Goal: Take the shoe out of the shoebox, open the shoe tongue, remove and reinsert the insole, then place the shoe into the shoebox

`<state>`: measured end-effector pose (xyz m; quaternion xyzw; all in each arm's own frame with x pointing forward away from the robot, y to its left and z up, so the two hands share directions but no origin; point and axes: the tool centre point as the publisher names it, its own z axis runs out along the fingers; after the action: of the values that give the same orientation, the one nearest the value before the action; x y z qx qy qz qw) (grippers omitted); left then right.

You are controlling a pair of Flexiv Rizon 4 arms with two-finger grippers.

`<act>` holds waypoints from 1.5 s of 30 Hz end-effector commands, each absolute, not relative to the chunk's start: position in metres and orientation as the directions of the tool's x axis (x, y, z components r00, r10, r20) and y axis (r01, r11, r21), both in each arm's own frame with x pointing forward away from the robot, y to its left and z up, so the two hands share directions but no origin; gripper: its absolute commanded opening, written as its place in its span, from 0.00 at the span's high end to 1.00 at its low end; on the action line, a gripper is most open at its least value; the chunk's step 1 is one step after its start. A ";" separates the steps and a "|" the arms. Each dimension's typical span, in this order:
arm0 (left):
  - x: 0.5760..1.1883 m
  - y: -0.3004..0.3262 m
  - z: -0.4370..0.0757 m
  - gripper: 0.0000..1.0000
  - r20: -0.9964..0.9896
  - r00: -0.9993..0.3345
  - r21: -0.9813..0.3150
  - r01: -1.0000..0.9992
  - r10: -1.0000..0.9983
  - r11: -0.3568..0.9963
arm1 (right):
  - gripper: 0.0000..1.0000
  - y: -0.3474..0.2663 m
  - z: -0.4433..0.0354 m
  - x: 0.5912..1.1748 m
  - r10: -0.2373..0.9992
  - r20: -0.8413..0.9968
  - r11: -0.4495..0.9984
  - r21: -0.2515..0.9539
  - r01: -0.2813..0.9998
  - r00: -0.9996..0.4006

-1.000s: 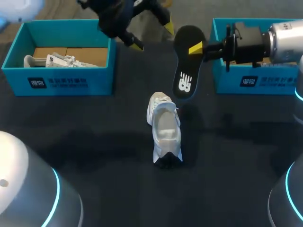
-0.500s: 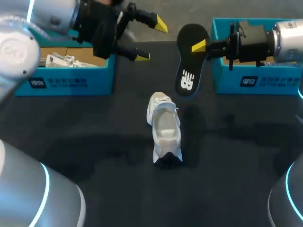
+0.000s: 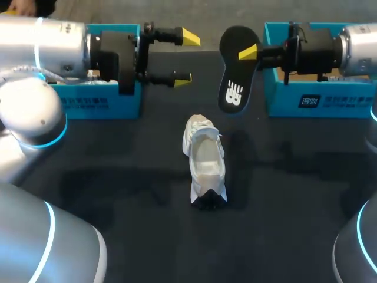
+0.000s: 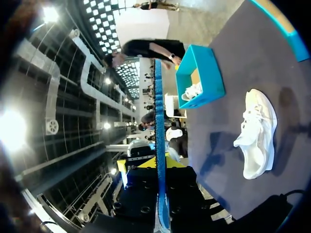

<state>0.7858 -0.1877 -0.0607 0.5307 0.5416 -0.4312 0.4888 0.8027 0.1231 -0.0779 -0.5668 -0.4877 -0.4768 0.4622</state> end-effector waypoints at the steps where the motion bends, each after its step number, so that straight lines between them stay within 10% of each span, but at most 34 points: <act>1: 0.788 -0.197 -0.066 0.00 -0.998 0.049 0.052 0.996 0.035 0.072 | 1.00 0.131 -0.078 0.802 0.113 0.991 -0.096 -0.058 0.994 0.069; 5: 0.790 -0.203 -0.066 0.00 -0.999 0.042 0.043 0.997 0.013 0.070 | 1.00 0.135 -0.080 0.801 0.110 0.991 -0.092 -0.061 0.994 0.071; 11: 0.797 -0.212 -0.068 0.31 -0.999 0.041 0.041 0.996 0.001 0.073 | 1.00 0.140 -0.082 0.795 0.111 0.991 -0.078 -0.071 0.994 0.079; 12: 0.800 -0.214 -0.070 0.58 -0.999 0.039 0.039 0.996 -0.002 0.075 | 1.00 0.142 -0.082 0.792 0.120 0.990 -0.069 -0.072 0.995 0.080; 45: 0.811 -0.243 -0.083 0.60 -0.999 0.030 0.028 0.994 -0.023 0.108 | 1.00 0.162 -0.082 0.771 0.110 0.991 -0.040 -0.075 0.996 0.079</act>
<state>0.8093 -0.2351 -0.0813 0.4763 0.5141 -0.4715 0.5353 0.7713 0.1571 -0.0815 -0.5537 -0.4999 -0.4589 0.4827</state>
